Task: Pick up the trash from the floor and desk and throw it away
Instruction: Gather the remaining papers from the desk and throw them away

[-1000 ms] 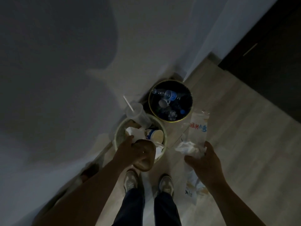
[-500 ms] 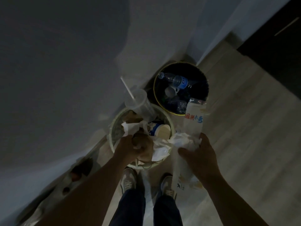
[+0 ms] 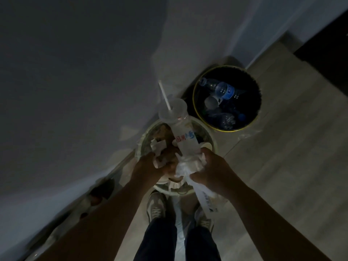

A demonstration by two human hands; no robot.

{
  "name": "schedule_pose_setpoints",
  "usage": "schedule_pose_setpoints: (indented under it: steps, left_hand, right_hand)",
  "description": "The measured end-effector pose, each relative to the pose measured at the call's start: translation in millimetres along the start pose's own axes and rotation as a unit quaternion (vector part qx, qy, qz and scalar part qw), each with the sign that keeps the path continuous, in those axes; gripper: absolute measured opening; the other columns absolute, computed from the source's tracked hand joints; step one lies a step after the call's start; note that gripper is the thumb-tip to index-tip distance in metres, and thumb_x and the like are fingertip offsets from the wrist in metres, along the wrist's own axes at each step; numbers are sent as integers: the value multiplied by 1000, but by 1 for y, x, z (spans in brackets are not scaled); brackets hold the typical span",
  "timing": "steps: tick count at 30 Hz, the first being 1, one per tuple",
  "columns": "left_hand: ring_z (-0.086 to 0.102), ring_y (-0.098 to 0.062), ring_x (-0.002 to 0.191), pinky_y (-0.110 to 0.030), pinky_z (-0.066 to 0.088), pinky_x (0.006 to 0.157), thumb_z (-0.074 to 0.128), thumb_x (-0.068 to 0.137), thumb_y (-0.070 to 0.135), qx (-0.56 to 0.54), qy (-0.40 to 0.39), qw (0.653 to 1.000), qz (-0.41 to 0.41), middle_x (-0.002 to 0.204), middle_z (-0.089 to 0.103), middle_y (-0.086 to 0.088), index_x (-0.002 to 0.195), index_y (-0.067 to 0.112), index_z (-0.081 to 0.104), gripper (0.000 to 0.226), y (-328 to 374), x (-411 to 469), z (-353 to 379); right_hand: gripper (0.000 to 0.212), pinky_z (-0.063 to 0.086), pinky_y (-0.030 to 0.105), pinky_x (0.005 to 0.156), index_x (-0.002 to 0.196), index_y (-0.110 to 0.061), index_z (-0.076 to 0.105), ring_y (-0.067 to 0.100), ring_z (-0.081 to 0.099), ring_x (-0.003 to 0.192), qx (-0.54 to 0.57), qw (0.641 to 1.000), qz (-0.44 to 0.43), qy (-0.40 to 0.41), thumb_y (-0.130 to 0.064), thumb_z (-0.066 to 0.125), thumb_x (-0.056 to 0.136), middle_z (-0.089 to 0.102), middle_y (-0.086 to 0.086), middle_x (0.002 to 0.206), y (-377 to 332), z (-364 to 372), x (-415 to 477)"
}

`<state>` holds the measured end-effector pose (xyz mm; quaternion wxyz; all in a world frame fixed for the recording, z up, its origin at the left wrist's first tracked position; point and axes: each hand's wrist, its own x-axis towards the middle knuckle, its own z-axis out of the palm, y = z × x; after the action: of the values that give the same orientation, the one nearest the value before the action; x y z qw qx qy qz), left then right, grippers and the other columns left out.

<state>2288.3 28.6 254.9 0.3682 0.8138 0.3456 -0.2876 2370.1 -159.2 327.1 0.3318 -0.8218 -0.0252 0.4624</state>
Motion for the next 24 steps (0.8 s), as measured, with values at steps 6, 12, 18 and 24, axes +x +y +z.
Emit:
schedule_pose_setpoints:
  steps: [6, 12, 18, 24]
  left_hand:
    - [58, -20, 107, -32, 47, 88, 81, 68, 42, -31, 21, 999, -11, 115, 59, 5, 125, 18, 56, 66, -27, -11, -18]
    - [57, -13, 97, -27, 46, 82, 79, 73, 35, -24, 28, 999, 7, 118, 61, 0, 124, 19, 57, 59, -48, -19, -31]
    - [56, -11, 100, -27, 45, 82, 78, 74, 38, -45, 27, 999, -3, 120, 59, 2, 126, 21, 55, 60, -53, -21, -28]
    - [58, -13, 102, -31, 49, 89, 77, 74, 39, -42, 19, 999, -9, 122, 60, 1, 126, 19, 55, 60, -49, -19, -27]
  right_hand:
    - [59, 47, 28, 77, 124, -14, 49, 20, 59, 100, -39, 998, -58, -5, -20, 76, 73, 59, 0, 106, -18, -1, 16]
    - [64, 49, 39, 91, 134, -15, 39, 31, 53, 116, -123, 990, -61, 24, -20, 70, 78, 55, 11, 125, -36, 9, 50]
    - [81, 48, 38, 95, 141, -21, 33, 26, 50, 121, -140, 973, -85, 161, -24, 76, 73, 50, 7, 133, -36, 32, 56]
    - [81, 39, 41, 105, 147, -17, 30, 26, 39, 131, -206, 951, -197, 122, -30, 71, 79, 38, 9, 144, -20, 37, 44]
